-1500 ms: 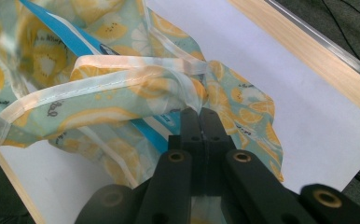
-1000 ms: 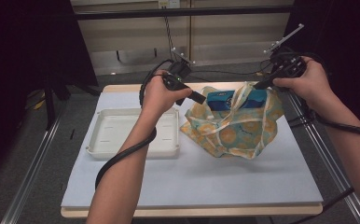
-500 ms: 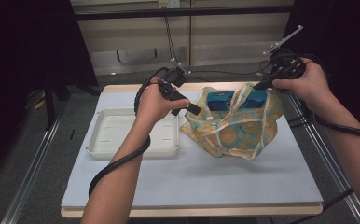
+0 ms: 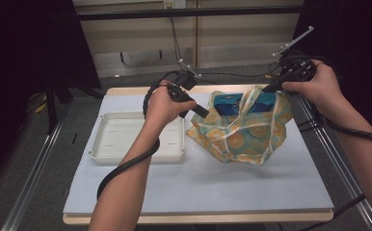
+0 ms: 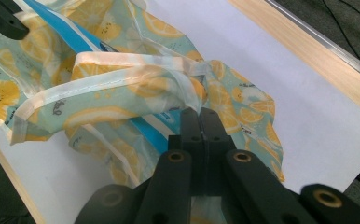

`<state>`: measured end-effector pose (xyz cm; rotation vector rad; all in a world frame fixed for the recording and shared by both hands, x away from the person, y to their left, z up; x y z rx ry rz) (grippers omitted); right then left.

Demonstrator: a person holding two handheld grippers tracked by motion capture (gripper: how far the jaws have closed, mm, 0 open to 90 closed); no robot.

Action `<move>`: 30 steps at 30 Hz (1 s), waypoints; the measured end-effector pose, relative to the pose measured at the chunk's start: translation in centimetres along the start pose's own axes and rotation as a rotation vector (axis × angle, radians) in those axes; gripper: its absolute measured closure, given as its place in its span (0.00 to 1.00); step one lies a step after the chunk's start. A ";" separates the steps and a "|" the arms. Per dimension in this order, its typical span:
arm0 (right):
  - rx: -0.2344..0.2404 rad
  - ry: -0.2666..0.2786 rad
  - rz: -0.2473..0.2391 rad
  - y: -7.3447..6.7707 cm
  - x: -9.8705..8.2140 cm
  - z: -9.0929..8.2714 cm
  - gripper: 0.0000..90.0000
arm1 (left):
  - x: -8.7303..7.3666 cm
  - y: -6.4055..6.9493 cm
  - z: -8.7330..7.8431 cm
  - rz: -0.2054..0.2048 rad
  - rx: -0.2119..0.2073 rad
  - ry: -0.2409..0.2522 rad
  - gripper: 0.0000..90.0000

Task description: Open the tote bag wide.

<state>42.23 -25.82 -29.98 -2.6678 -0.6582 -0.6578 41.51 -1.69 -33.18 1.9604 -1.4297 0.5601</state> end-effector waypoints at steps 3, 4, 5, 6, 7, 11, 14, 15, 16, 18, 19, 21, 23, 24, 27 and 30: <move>0.001 -0.002 0.002 0.0 -0.1 0.0 1.00 | 1.0 0.2 -1.0 0.020 -0.001 0.026 1.00; 0.001 -0.001 0.002 0.0 -0.1 0.0 1.00 | 1.3 0.3 -1.3 0.021 0.011 0.030 1.00; 0.002 0.000 0.001 0.0 -0.1 0.0 1.00 | 1.8 0.3 -1.6 0.028 0.014 0.041 1.00; 0.002 -0.001 0.001 0.0 -0.1 0.0 1.00 | 2.3 0.4 -1.8 0.023 0.008 0.055 1.00; 0.002 -0.002 0.003 0.0 -0.1 0.0 1.00 | 2.8 0.5 -2.1 0.037 0.003 0.068 1.00; 0.006 -0.002 0.002 0.1 -0.2 0.0 1.00 | 4.9 1.0 -2.9 0.050 0.004 0.124 1.00; 0.008 -0.004 -0.007 0.1 -0.2 0.0 1.00 | 6.4 0.9 -3.1 0.066 0.021 0.161 1.00; 0.009 -0.005 -0.006 0.1 -0.2 0.0 1.00 | 7.0 0.9 -3.0 0.060 0.023 0.191 1.00; 0.008 -0.006 -0.005 0.1 -0.2 0.0 1.00 | 7.5 0.8 -3.0 0.063 0.034 0.203 1.00; 0.008 -0.004 0.002 0.1 -0.2 0.0 1.00 | 8.2 0.6 -2.6 0.069 0.058 0.215 1.00; 0.005 -0.009 -0.004 0.1 -0.2 -0.1 1.00 | 8.4 0.4 -2.3 0.070 0.059 0.219 1.00; 0.006 -0.007 -0.002 0.0 0.0 -0.1 0.99 | 8.8 0.1 -1.7 0.060 0.062 0.238 1.00; 0.008 -0.002 -0.015 -0.1 0.1 -0.2 0.98 | 8.8 -0.3 -0.9 0.062 0.076 0.220 1.00; 0.007 -0.002 -0.018 -0.1 0.1 -0.3 0.96 | 8.7 -0.5 -0.5 0.055 0.077 0.221 1.00; 0.006 0.005 -0.020 -0.3 0.3 -0.6 0.91 | 8.2 -1.0 0.7 0.045 0.079 0.201 1.00; -0.002 0.011 -0.038 -0.5 0.4 -1.1 0.82 | 7.8 -1.3 1.5 0.037 0.083 0.195 1.00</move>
Point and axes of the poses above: each handheld gripper's, and its own axes: z roughly forward along the jaws, x roughly out of its top, y roughly to its right, the point moved 7 cm from there along z, roughly forward along the jaws, and after that the axes turned 13 degrees about z, right-handed, at the moved point
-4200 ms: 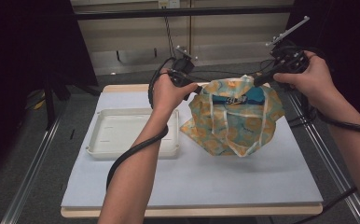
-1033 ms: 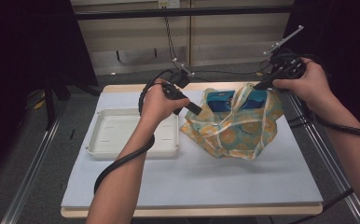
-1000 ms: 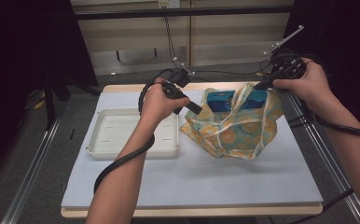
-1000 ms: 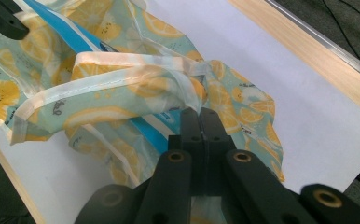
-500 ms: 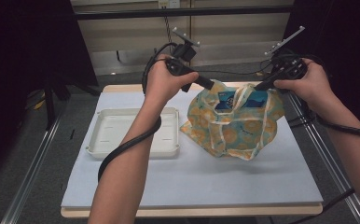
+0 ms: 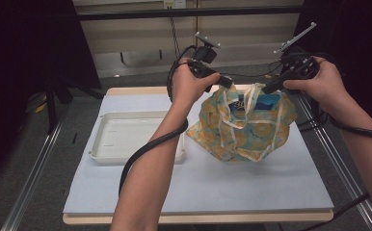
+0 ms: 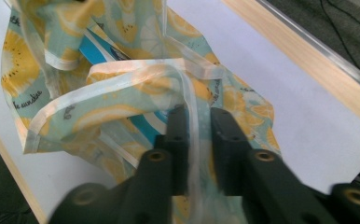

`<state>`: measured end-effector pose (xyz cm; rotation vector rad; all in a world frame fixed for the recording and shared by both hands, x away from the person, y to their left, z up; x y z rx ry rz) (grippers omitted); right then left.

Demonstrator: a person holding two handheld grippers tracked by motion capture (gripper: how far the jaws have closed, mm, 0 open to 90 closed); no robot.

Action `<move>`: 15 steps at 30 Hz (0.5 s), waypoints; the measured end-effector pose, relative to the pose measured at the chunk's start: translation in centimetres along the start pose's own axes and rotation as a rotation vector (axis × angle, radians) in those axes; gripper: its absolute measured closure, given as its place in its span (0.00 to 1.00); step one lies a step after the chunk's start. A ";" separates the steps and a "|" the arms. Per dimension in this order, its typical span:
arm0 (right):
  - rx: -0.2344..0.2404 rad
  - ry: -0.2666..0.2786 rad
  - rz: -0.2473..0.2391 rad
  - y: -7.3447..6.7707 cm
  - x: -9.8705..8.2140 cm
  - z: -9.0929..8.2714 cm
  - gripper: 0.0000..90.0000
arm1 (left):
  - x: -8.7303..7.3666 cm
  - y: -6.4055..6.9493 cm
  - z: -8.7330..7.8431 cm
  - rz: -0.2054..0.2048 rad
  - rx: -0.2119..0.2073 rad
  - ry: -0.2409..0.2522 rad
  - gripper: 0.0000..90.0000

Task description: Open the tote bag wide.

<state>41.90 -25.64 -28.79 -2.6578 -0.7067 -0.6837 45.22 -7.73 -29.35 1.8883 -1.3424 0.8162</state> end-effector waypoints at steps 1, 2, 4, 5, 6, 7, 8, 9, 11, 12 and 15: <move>-0.004 -0.003 -0.008 -0.1 0.0 -0.1 0.80 | -0.2 0.0 0.2 -0.001 0.004 -0.007 1.00; -0.009 -0.009 -0.012 -0.2 0.0 -0.3 0.77 | -0.3 -0.1 0.4 0.002 0.003 -0.007 1.00; -0.008 -0.011 -0.021 -0.3 0.1 -0.6 0.72 | -0.6 -0.2 0.6 0.007 0.005 -0.019 1.00; -0.007 -0.010 -0.030 -0.4 0.1 -0.7 0.71 | -0.6 -0.1 0.8 -0.007 0.006 -0.013 1.00; -0.007 -0.017 -0.030 -0.5 0.1 -0.8 0.69 | -0.8 -0.2 0.8 0.002 0.007 -0.026 1.00; -0.009 -0.019 -0.038 -0.6 0.1 -1.0 0.66 | -0.9 -0.2 0.9 0.000 0.002 -0.022 1.00; -0.006 -0.019 -0.044 -0.7 0.0 -1.1 0.63 | -0.9 -0.2 1.0 0.000 0.005 -0.025 1.00; -0.001 -0.022 -0.046 -0.8 0.0 -1.2 0.61 | -1.0 -0.2 1.0 0.000 0.011 -0.029 1.00; -0.004 -0.031 -0.054 -1.0 -0.1 -1.3 0.56 | -1.1 -0.2 1.1 -0.004 0.013 -0.031 1.00; -0.003 -0.035 -0.065 -1.1 -0.2 -1.2 0.54 | -1.1 -0.2 1.1 -0.003 0.009 -0.024 1.00; 0.008 -0.034 -0.081 -1.5 -0.2 -1.0 0.53 | -1.2 -0.2 1.2 -0.005 0.010 -0.027 1.00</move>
Point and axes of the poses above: each handheld gripper's, and its own axes: z roughly forward along the jaws, x roughly out of its top, y roughly to its right, the point moved 7 cm from there along z, roughly forward along the jaws, and after that the axes turned 13 degrees about z, right-handed, at the moved point
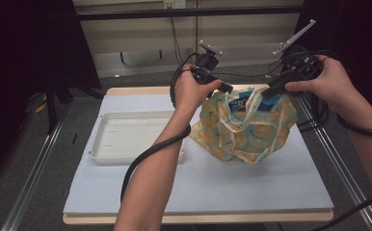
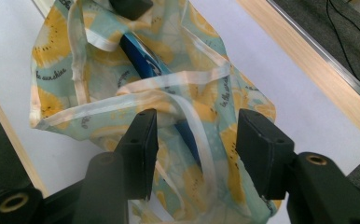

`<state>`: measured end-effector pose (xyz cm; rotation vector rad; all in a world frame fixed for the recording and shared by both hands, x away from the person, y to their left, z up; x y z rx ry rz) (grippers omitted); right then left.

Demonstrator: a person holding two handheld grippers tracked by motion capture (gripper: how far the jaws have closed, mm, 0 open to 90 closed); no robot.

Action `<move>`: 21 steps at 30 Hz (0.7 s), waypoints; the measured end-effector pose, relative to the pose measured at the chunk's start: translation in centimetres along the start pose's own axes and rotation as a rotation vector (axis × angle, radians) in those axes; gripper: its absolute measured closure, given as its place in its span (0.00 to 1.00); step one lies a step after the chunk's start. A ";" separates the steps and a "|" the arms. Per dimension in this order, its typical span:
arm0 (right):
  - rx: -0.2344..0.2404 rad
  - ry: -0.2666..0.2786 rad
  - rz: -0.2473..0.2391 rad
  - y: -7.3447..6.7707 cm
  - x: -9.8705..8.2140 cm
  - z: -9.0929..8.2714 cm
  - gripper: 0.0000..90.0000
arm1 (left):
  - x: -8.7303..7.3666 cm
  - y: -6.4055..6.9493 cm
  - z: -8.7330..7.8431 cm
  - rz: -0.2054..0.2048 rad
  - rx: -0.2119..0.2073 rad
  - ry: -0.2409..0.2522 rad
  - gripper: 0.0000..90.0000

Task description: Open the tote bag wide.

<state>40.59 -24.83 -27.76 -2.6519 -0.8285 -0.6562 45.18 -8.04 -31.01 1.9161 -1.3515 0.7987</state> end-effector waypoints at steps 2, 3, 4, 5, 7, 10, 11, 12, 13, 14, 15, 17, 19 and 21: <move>0.020 0.010 -0.007 -0.5 0.2 0.2 0.53 | 0.0 0.0 0.1 -0.004 0.001 0.000 1.00; 0.023 0.012 -0.018 -0.7 0.4 0.3 0.53 | -0.1 0.1 0.1 -0.003 -0.002 -0.002 1.00; 0.027 0.011 -0.024 -1.0 0.5 0.5 0.53 | -0.1 0.1 0.1 0.000 -0.004 -0.005 1.00; 0.029 0.006 -0.032 -1.2 0.6 0.8 0.55 | -0.1 0.1 0.1 -0.005 -0.003 -0.005 1.00; 0.042 0.010 -0.048 -1.8 0.9 1.3 0.56 | -0.1 0.1 0.2 -0.004 -0.005 0.002 1.00; 0.054 -0.006 -0.068 -2.4 1.1 2.3 0.63 | -0.3 0.1 0.2 -0.003 -0.009 -0.001 1.00; 0.050 -0.012 -0.071 -2.5 1.1 2.6 0.66 | -0.3 0.2 0.2 -0.006 -0.013 -0.003 1.00; 0.048 -0.019 -0.075 -2.5 1.1 2.8 0.68 | -0.3 0.2 0.2 -0.006 -0.015 0.001 1.00; 0.051 -0.027 -0.078 -2.6 1.0 3.1 0.71 | -0.4 0.2 0.2 -0.004 -0.013 -0.002 1.00; 0.045 -0.039 -0.082 -2.5 0.8 3.2 0.74 | -0.4 0.1 0.2 -0.001 -0.015 -0.003 1.00; 0.040 -0.041 -0.086 -2.4 0.8 3.2 0.78 | -0.4 0.1 0.1 -0.001 -0.016 -0.004 1.00; 0.028 -0.045 -0.065 -2.1 0.7 3.1 0.84 | -0.5 0.1 0.2 -0.002 -0.019 -0.003 1.00; 0.028 -0.032 -0.052 -1.8 0.7 2.7 0.89 | -0.6 0.1 0.2 -0.001 -0.018 -0.005 1.00; 0.029 -0.024 -0.029 -1.6 0.8 2.2 0.91 | -0.5 0.1 0.2 -0.004 -0.018 -0.005 1.00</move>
Point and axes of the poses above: each handheld gripper's, and its own axes: z roughly forward along the jaws, x roughly out of its top, y roughly to its right, the point moved 7 cm from there along z, roughly forward along the jaws, and after that the axes turned 13 degrees about z, right-handed, at the moved point
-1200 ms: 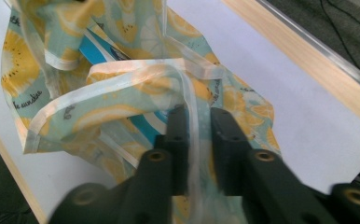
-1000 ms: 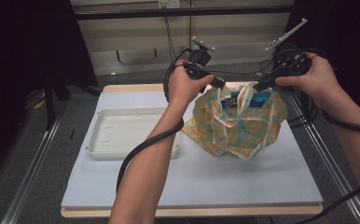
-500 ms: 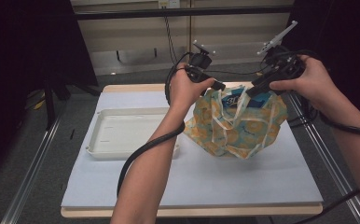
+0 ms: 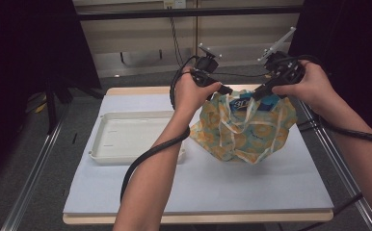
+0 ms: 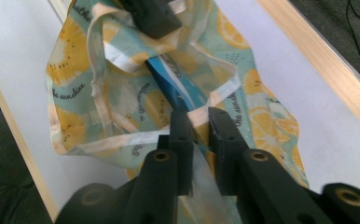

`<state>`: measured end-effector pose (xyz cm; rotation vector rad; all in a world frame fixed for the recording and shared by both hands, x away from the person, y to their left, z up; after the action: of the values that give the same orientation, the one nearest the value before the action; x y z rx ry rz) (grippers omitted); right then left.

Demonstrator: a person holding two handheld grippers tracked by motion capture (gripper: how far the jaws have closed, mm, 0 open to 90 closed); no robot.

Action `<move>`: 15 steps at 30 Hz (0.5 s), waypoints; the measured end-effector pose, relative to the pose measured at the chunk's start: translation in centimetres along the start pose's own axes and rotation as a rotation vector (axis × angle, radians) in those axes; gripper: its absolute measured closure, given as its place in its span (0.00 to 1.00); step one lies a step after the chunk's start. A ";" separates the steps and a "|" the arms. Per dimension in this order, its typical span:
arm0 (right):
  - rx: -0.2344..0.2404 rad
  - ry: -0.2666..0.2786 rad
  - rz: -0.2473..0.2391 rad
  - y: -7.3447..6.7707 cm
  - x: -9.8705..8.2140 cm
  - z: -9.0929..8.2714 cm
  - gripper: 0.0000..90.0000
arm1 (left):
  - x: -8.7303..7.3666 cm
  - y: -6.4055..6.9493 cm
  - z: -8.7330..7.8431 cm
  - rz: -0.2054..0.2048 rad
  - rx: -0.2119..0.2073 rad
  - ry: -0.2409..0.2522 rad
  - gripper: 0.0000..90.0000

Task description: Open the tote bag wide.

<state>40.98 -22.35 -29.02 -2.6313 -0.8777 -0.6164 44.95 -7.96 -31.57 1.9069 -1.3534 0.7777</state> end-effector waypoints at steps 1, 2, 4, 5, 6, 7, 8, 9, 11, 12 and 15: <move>0.004 0.005 0.001 0.1 0.1 -0.3 0.92 | 0.0 0.0 0.0 -0.003 0.004 0.003 1.00; 0.006 0.015 0.004 0.2 0.2 -0.6 0.93 | 0.0 0.0 0.1 -0.008 -0.001 0.009 1.00; 0.012 0.040 0.022 0.4 0.6 -1.2 0.95 | 0.0 0.0 0.1 -0.009 -0.001 0.010 1.00; 0.020 0.058 0.031 0.5 0.9 -1.5 0.96 | 0.0 -0.1 0.0 -0.005 0.003 0.003 1.00; 0.030 0.075 0.043 0.5 1.2 -1.8 0.96 | -0.1 -0.1 0.0 -0.005 0.000 0.005 1.00; 0.036 0.094 0.056 0.6 1.5 -2.0 0.96 | -0.1 -0.1 -0.1 -0.002 0.003 -0.003 1.00; 0.035 0.113 0.068 0.7 1.8 -2.2 0.96 | -0.2 -0.1 0.0 -0.006 -0.005 0.004 1.00; 0.033 0.132 0.077 0.8 2.1 -2.3 0.97 | -0.2 -0.1 0.1 -0.013 -0.004 0.006 1.00; 0.031 0.153 0.099 1.1 2.5 -2.3 0.97 | -0.2 -0.1 0.1 -0.012 -0.011 0.011 1.00; 0.025 0.147 0.101 1.2 2.5 -2.0 0.97 | -0.2 -0.1 0.1 -0.014 -0.014 0.013 1.00; 0.029 0.110 0.100 1.1 2.2 -0.6 0.97 | -0.3 -0.1 -0.1 -0.014 -0.013 0.009 0.99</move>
<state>43.02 -22.38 -27.58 -2.5698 -0.7128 -0.7088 44.94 -7.68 -31.81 1.8987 -1.3351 0.7688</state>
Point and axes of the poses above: each handheld gripper's, and its own axes: z roughly forward along the jaws, x roughly out of its top, y roughly to its right, the point moved 7 cm from there along z, roughly forward along the jaws, and after that the axes turned 13 degrees about z, right-handed, at the moved point
